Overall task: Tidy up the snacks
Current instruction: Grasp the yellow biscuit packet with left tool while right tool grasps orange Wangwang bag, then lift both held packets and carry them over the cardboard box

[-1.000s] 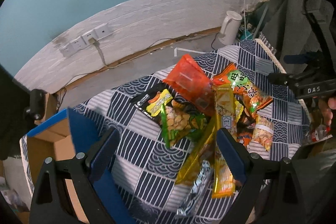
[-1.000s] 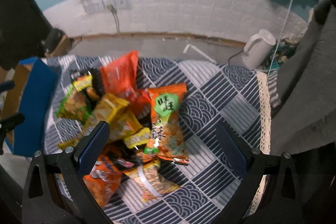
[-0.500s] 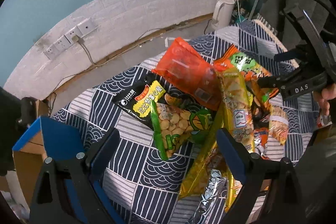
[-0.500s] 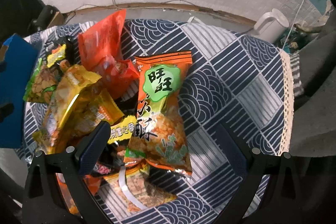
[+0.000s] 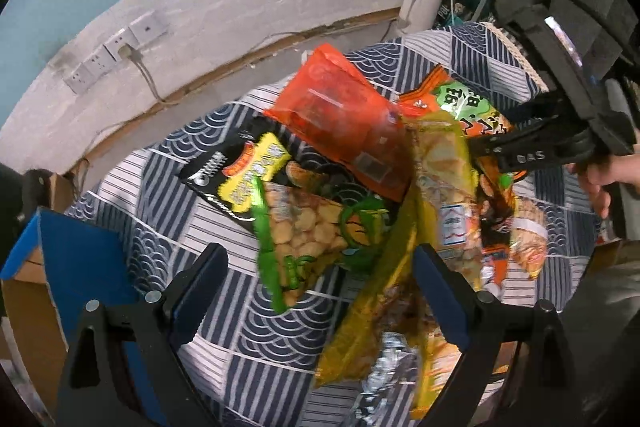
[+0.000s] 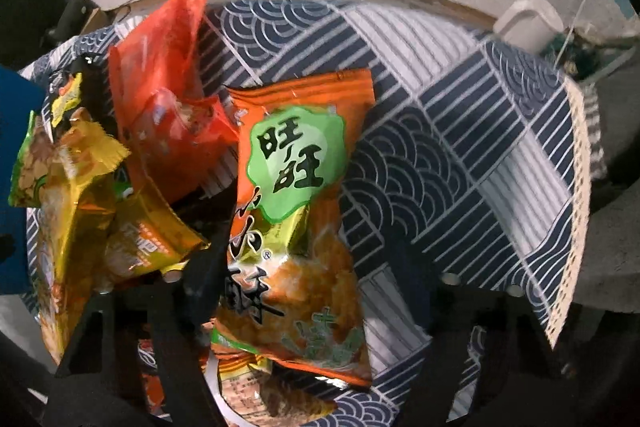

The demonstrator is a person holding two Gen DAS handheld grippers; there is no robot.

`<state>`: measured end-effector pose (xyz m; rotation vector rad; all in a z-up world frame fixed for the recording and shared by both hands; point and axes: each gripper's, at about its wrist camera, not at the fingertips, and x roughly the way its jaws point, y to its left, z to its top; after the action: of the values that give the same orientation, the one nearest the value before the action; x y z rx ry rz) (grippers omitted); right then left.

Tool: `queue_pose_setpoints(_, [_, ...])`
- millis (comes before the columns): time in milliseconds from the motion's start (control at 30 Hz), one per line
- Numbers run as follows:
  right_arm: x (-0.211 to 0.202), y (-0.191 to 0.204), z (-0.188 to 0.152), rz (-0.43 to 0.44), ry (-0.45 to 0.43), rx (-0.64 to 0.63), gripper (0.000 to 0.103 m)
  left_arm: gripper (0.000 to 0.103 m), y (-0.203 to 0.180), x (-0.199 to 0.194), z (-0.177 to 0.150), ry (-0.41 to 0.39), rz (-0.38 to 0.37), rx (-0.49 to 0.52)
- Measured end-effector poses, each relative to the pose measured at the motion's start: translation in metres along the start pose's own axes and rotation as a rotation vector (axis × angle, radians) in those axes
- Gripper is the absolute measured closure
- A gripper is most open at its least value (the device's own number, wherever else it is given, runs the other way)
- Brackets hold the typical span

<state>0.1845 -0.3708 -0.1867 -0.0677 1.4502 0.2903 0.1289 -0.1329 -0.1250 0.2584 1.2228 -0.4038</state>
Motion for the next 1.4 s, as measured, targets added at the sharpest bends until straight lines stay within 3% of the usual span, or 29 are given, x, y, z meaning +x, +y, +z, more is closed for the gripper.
queue_pose_setpoints(133, [-0.002,-0.007,-0.004,0.018,-0.001,0.038,0.062,0.008,-0.012,-0.001,0.001,-0.005,-0.024,0.010])
queue_pose_setpoints(567, [-0.060,-0.029,-0.038,-0.014,-0.135,0.070,0.063,0.008,-0.056,0.014,0.001,0.040,-0.051,0.045])
queue_pose_setpoints(800, [-0.069,-0.008,-0.046,0.004,-0.168,0.069,0.063,0.008,-0.057,0.036,0.000,0.092,-0.035,0.010])
queue_pose_setpoints(933, [-0.073,-0.003,-0.058,-0.005,-0.178,0.050,0.063,0.034,-0.052,0.042,0.001,0.100,-0.023,0.002])
queue_pose_setpoints(1000, [-0.072,0.000,-0.063,-0.007,-0.169,0.039,0.063,0.051,-0.048,0.041,0.001,0.095,-0.054,-0.024])
queue_pose_setpoints(1033, [-0.072,0.001,-0.065,-0.008,-0.166,0.037,0.063,0.067,-0.045,0.040,0.002,0.089,-0.066,-0.035])
queue_pose_setpoints(1400, [-0.081,0.007,-0.068,-0.003,-0.181,0.028,0.063,0.073,-0.054,0.010,-0.008,0.045,-0.086,0.002])
